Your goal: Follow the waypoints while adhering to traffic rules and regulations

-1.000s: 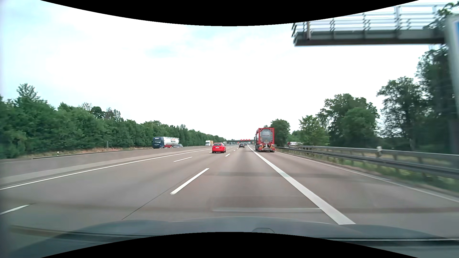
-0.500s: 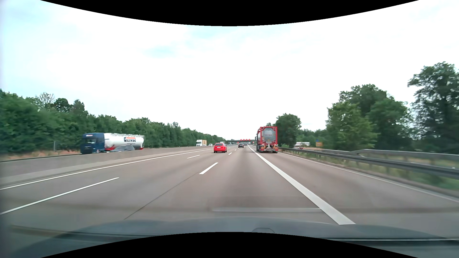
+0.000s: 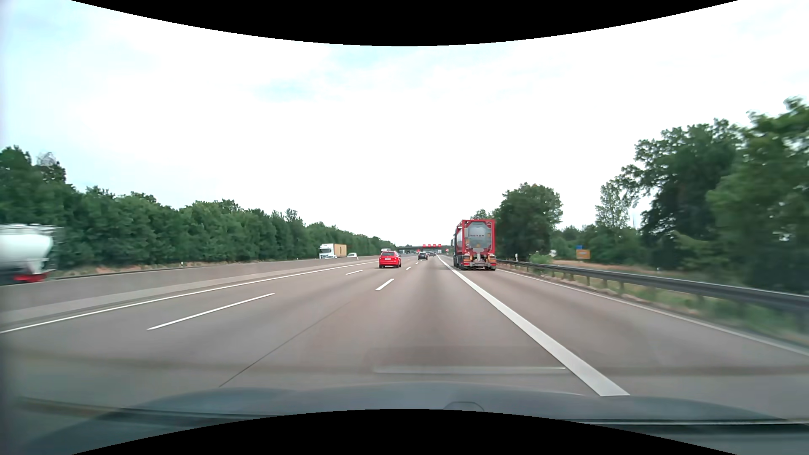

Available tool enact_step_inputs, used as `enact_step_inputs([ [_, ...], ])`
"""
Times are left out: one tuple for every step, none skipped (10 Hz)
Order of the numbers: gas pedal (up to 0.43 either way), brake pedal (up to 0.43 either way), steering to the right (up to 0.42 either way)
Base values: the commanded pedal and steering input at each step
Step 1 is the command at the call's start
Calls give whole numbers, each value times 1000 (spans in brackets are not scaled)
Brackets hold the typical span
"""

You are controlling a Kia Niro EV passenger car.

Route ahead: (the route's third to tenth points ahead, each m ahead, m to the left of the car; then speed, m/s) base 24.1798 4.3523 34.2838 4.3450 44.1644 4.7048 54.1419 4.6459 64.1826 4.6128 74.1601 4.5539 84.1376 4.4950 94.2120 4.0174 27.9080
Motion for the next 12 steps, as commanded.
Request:
enact_step_inputs([
  [157, 0, -4],
  [157, 0, -3],
  [157, 0, -3],
  [157, 0, -3],
  [157, 0, -4],
  [157, 0, -4],
  [157, 0, -3],
  [157, 0, -3],
  [157, 0, -4],
  [157, 0, -3],
  [157, 0, -3],
  [157, 0, -3],
])
